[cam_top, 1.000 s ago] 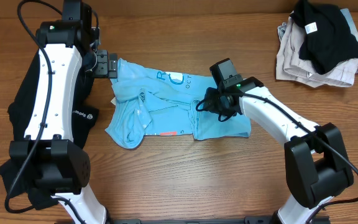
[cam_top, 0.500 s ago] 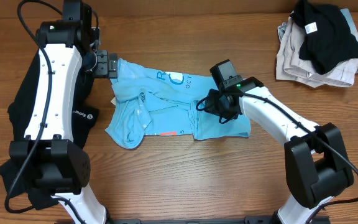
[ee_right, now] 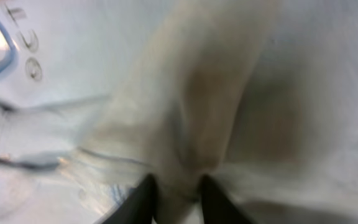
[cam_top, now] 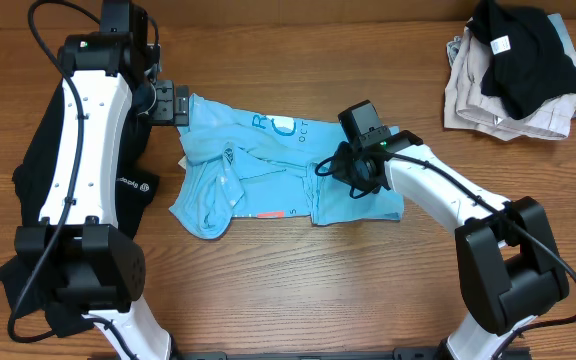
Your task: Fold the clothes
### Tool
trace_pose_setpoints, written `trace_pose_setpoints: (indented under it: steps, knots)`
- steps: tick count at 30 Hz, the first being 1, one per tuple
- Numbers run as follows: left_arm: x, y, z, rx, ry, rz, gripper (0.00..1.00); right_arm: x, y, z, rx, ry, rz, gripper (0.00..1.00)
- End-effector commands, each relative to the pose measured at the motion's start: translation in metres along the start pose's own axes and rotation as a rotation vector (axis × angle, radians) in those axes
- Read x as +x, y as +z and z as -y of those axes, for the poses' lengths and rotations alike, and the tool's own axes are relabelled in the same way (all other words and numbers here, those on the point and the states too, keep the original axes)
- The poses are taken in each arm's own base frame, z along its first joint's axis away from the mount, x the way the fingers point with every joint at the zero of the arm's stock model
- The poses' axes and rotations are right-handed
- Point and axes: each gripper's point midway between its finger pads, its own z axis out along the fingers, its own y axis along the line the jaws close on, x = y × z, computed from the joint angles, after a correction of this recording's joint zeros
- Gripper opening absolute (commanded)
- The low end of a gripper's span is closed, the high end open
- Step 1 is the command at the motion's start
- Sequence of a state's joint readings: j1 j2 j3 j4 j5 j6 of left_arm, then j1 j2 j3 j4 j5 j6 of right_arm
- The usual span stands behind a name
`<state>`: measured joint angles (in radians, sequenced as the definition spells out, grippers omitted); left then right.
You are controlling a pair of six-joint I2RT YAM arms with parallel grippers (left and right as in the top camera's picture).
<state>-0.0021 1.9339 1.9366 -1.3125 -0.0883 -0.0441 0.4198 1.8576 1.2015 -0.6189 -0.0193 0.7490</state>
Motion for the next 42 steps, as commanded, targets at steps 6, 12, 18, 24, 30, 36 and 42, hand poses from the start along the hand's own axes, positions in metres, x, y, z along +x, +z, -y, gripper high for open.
trace_pose_setpoints:
  steps: [6, 12, 18, 24, 30, 36, 42]
  knots:
    - [-0.005, -0.004, 0.000, 0.011, 0.017, 0.019, 1.00, -0.015, 0.000, -0.016, -0.063, -0.004, 0.069, 0.04]
    - [-0.007, -0.004, 0.000, 0.011, 0.017, 0.024, 1.00, -0.049, -0.013, -0.066, -0.265, -0.125, 0.218, 0.04]
    - [-0.007, -0.004, 0.000, 0.011, 0.017, 0.024, 1.00, -0.087, -0.032, -0.098, -0.386, -0.174, 0.413, 0.40]
    - [-0.005, -0.004, 0.000, 0.011, 0.017, 0.018, 1.00, -0.091, -0.033, -0.101, -0.399, -0.173, 0.428, 1.00]
    - [0.008, -0.004, 0.002, 0.020, 0.021, -0.036, 1.00, -0.061, -0.047, -0.095, -0.428, -0.193, 0.237, 1.00]
    - [0.028, -0.007, 0.016, 0.109, 0.022, -0.116, 1.00, -0.035, -0.095, -0.071, -0.366, -0.344, 0.179, 1.00]
    - [0.033, -0.028, 0.040, 0.263, 0.069, -0.093, 1.00, -0.027, -0.145, -0.059, -0.350, -0.428, 0.238, 1.00]
